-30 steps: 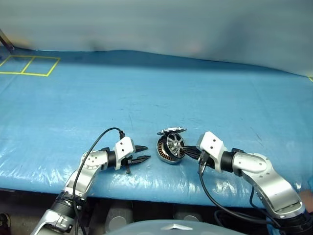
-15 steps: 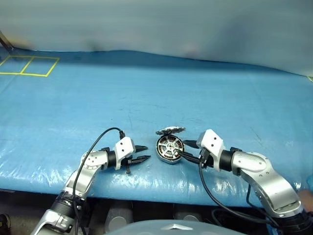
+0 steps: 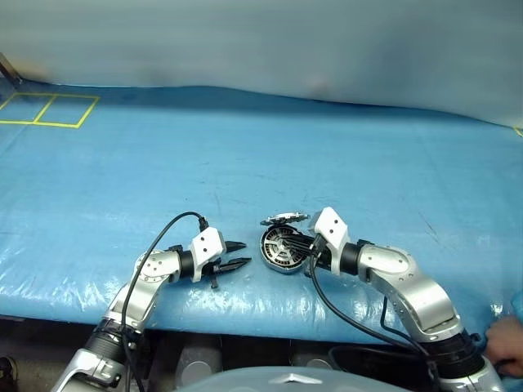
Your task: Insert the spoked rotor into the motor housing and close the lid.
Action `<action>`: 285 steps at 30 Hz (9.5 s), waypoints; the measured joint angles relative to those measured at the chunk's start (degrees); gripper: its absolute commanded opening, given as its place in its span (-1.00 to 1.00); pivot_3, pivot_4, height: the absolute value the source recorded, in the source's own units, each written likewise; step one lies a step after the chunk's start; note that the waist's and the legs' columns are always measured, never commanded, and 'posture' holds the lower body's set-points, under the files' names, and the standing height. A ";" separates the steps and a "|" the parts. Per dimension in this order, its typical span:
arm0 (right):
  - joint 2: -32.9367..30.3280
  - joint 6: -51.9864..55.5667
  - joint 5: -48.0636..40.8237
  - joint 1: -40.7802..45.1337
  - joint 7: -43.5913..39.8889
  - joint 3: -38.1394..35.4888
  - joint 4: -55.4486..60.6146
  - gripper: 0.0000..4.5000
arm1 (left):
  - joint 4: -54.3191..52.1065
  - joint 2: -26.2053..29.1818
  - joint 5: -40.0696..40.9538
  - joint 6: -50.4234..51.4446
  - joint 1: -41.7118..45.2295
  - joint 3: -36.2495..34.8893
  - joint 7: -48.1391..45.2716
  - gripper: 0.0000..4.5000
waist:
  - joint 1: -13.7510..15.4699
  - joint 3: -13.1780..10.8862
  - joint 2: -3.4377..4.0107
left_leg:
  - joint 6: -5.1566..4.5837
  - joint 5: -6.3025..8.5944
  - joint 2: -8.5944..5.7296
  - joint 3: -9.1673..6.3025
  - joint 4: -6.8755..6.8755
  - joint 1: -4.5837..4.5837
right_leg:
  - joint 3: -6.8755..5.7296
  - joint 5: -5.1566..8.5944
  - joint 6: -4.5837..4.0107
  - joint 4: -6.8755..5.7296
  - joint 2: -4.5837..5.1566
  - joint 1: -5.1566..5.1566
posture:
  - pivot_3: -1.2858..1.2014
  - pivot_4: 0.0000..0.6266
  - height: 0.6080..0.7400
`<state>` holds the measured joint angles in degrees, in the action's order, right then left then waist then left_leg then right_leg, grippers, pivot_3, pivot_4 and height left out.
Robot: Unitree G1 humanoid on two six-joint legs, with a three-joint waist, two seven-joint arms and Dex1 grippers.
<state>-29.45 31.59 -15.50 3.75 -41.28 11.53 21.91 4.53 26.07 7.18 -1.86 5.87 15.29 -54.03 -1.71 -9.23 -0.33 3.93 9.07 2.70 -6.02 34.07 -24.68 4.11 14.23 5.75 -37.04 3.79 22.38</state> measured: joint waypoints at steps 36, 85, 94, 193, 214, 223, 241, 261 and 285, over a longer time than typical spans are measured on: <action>-3.25 5.01 10.21 5.99 11.70 -5.32 1.26 -0.99 | -0.21 0.49 0.24 0.03 -1.37 -1.17 1.40 -0.29 | -0.63 0.26 -0.19 | -0.01 0.00 0.01 0.06 -0.01 0.02 | 0.03 -0.03 -0.03 0.03 0.01 0.05 | 0.03 -0.52 1.00; -1.32 -4.87 0.71 -4.60 -1.05 -0.65 2.79 0.99 | -1.28 1.03 0.45 0.13 -2.63 -2.18 1.95 -0.29 | -0.25 0.37 -0.35 | -0.01 0.02 0.02 0.00 -0.09 0.03 | 0.00 0.02 -0.07 0.05 -0.01 0.02 | 0.03 -0.52 1.00; 0.79 -8.46 4.17 -3.20 1.35 1.34 -1.24 0.99 | -1.28 1.03 0.20 0.32 -2.63 -2.03 1.56 -0.29 | -0.25 0.37 -0.34 | -0.01 0.01 0.02 0.00 -0.11 0.03 | -0.01 0.02 -0.07 0.05 -0.01 0.03 | 0.03 -0.52 1.00; 0.42 -5.33 8.14 2.11 2.06 4.38 -3.39 0.35 | 2.54 -4.93 6.47 6.57 6.43 -2.15 -0.50 -0.98 | -0.35 0.40 -0.33 | -0.03 0.00 0.01 -0.02 0.04 0.29 | -0.01 0.00 -0.05 0.06 -0.01 -0.32 | 0.03 -0.52 1.00; 1.10 -4.35 6.91 0.18 3.01 2.73 -2.19 0.98 | 4.74 -6.37 1.82 6.36 10.29 1.79 -2.27 -1.00 | 0.27 0.43 -0.37 | 0.00 0.02 -0.01 -0.07 -0.05 0.44 | -0.02 0.02 -0.06 0.19 -0.01 -0.35 | 0.03 -0.52 1.00; 10.36 7.36 -12.77 -2.09 6.74 -12.24 3.53 0.98 | 4.66 -6.39 1.76 6.00 10.09 1.84 -2.27 -1.00 | 0.56 0.40 -0.34 | -0.02 0.01 -0.04 -0.14 -0.05 0.11 | -0.04 0.01 -0.05 0.18 -0.01 -0.28 | 0.03 -0.52 1.00; 21.37 32.72 -43.18 -5.88 27.76 -32.03 -4.16 0.98 | 4.67 -6.38 1.35 4.86 9.71 1.81 -1.90 -1.00 | 0.47 0.39 -0.21 | -0.03 0.01 -0.04 -0.16 -0.10 0.06 | -0.04 0.03 -0.09 0.17 -0.01 -0.19 | 0.03 -0.52 1.00; 24.70 31.41 -53.90 -7.26 32.49 -32.07 -8.16 -0.48 | 4.74 -6.23 0.15 3.84 8.54 1.02 -0.85 -1.00 | 0.19 0.44 -0.01 | -0.03 0.01 -0.03 -0.16 -0.14 0.01 | -0.02 0.04 -0.09 0.18 -0.01 0.17 | 0.03 -0.52 1.00; 31.31 19.71 -62.52 -4.84 39.50 -33.66 -8.52 -0.48 | -5.79 -20.03 23.81 19.47 -4.55 -13.02 8.86 -0.15 | -0.85 0.05 0.43 | -0.07 -0.01 -0.01 -0.19 -0.16 -0.63 | -0.01 0.03 -0.08 0.15 -0.08 0.50 | 0.03 -0.52 1.00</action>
<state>1.86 51.30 -78.02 -1.09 -1.78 -22.13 13.39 -1.26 6.04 30.99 17.61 1.32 2.27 -45.17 -2.57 -9.18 0.10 3.86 9.06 2.70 -6.22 33.92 -25.32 4.09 14.26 5.67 -36.88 3.71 22.88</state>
